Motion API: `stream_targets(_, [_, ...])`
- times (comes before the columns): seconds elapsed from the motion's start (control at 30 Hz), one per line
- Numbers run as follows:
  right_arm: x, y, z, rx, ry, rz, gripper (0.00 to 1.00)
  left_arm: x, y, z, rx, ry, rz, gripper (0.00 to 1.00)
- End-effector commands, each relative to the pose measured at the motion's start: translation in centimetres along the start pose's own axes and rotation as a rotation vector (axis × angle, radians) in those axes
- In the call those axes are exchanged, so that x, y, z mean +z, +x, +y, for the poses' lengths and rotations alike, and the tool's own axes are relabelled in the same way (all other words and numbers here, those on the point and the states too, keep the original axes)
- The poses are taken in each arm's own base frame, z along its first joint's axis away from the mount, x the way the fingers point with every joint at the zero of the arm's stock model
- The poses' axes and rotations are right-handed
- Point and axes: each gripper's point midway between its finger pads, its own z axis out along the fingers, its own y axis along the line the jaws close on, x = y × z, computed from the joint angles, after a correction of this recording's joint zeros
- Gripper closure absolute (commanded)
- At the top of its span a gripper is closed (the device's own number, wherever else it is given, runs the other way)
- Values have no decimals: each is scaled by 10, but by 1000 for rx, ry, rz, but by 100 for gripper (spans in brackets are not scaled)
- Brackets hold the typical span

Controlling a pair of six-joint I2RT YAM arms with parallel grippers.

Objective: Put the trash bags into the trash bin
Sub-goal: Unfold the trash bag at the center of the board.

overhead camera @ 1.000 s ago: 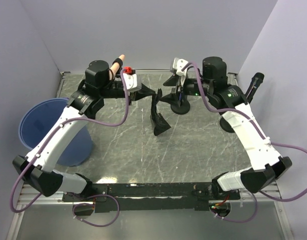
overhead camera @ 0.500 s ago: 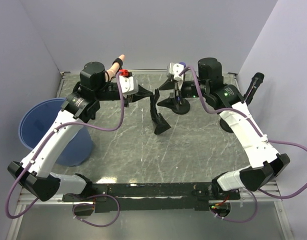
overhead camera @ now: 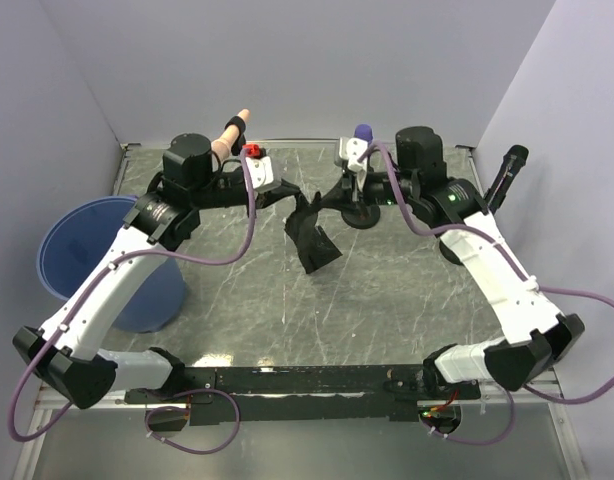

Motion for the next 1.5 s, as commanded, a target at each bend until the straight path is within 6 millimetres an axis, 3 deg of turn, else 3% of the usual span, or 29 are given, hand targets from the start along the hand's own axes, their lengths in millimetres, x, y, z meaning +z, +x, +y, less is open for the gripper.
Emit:
stream_targets(0.0, [-34,-5,3,-46,119,-9,100,-20,3,9,36,-132,41,99])
stream_targets(0.1, [-48,12,1,-37,198,21,100,-28,18,5,37,-162,80,99])
stream_targets(0.27, [-67,21,-7,-47,361,31,100,-32,35,-8,21,-131,126,99])
stream_targets(0.57, [-102,27,-53,18,636,36,100,-40,54,-38,5,-48,159,99])
stream_targets(0.77, [-98,20,-65,57,646,-5,100,-37,53,-41,-17,-35,138,99])
stream_targets(0.93, [-87,3,-74,36,590,-56,100,-35,49,-41,-26,-30,124,99])
stream_targets(0.97, [-81,-3,-70,12,540,-68,100,-35,45,-37,-42,-44,117,92])
stream_targets(1.07, [-69,-13,-61,-81,446,-82,100,-37,24,-21,-119,-99,75,56])
stream_targets(1.17, [-61,-21,-57,-129,378,-97,100,-43,-2,-6,-201,-114,13,39])
stream_targets(1.3, [-55,-29,-53,-167,324,-116,100,-39,-13,-2,-275,-53,15,31])
stream_targets(1.47, [-38,-39,-57,-194,297,-132,100,-14,-2,-7,-324,62,-19,28])
